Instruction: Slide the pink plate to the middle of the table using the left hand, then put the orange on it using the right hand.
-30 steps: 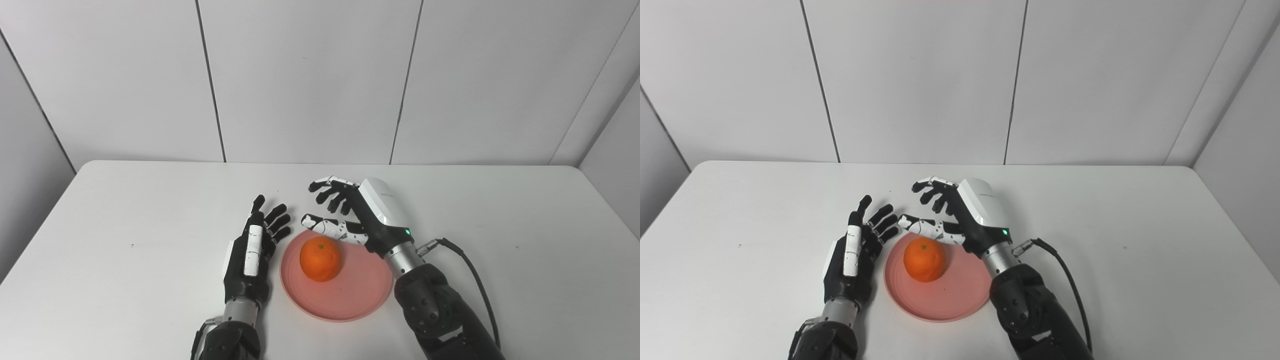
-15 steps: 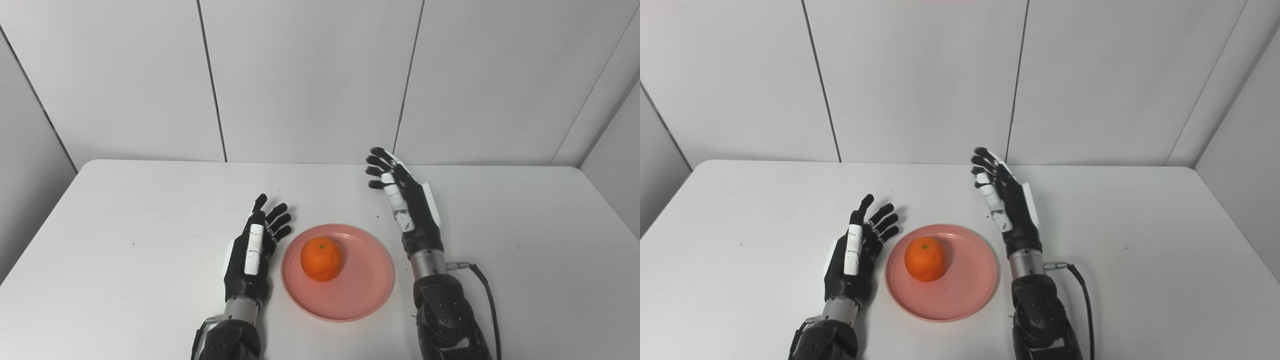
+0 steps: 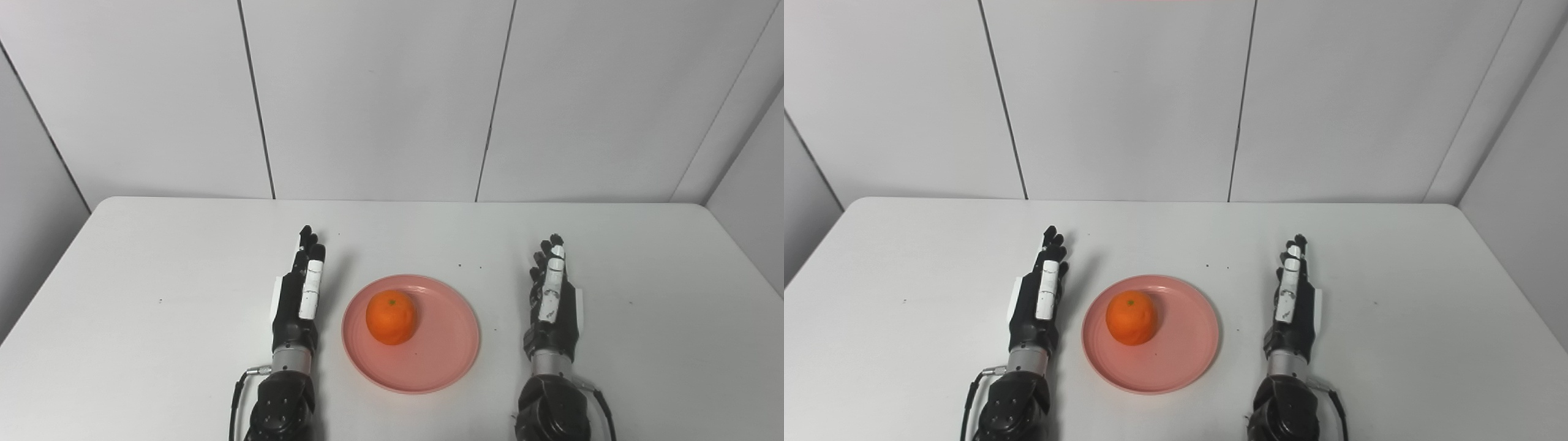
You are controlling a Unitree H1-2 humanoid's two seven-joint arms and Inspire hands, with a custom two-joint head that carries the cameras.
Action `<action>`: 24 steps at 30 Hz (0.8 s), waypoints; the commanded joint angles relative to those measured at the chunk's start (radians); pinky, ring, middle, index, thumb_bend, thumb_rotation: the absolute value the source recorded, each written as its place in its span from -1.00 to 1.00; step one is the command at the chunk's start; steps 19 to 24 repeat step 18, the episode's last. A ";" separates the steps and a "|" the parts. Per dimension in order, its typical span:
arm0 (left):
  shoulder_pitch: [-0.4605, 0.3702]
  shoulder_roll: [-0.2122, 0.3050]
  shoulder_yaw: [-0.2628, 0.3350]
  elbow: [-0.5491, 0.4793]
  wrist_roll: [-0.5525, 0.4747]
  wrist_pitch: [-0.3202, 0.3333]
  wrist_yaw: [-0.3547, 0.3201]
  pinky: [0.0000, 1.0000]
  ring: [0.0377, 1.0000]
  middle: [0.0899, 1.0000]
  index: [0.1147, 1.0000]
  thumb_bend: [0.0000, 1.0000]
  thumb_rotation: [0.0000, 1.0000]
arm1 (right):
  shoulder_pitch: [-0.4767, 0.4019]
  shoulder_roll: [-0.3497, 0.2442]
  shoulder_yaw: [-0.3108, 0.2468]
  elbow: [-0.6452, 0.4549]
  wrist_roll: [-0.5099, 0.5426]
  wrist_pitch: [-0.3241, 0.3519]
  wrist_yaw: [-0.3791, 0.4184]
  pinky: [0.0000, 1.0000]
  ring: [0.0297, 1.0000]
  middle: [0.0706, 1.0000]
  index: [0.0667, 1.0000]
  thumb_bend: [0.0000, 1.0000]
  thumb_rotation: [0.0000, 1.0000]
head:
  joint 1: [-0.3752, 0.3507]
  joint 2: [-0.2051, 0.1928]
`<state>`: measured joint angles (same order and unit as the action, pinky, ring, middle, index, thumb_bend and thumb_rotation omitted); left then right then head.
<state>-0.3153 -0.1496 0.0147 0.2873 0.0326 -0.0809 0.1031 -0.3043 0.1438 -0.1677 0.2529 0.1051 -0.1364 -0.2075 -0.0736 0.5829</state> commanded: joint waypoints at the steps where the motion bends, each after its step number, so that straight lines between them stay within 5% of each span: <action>1: -0.021 0.002 -0.005 -0.003 0.013 0.004 0.017 1.00 1.00 1.00 1.00 0.84 0.89 | 0.039 0.002 0.003 0.052 0.011 -0.014 0.017 1.00 1.00 0.94 0.97 0.57 1.00 | 0.001 0.001; 13: -0.013 0.004 -0.002 -0.018 -0.004 0.022 -0.005 1.00 1.00 1.00 1.00 0.84 0.90 | 0.041 -0.020 0.067 0.071 -0.031 -0.018 0.042 1.00 0.96 0.91 0.93 0.52 1.00 | 0.002 -0.001; 24: -0.012 0.007 -0.004 -0.018 -0.013 0.026 -0.012 1.00 1.00 1.00 1.00 0.85 0.91 | 0.039 -0.026 0.071 0.077 -0.032 -0.020 0.052 1.00 0.95 0.89 0.90 0.54 1.00 | 0.001 -0.002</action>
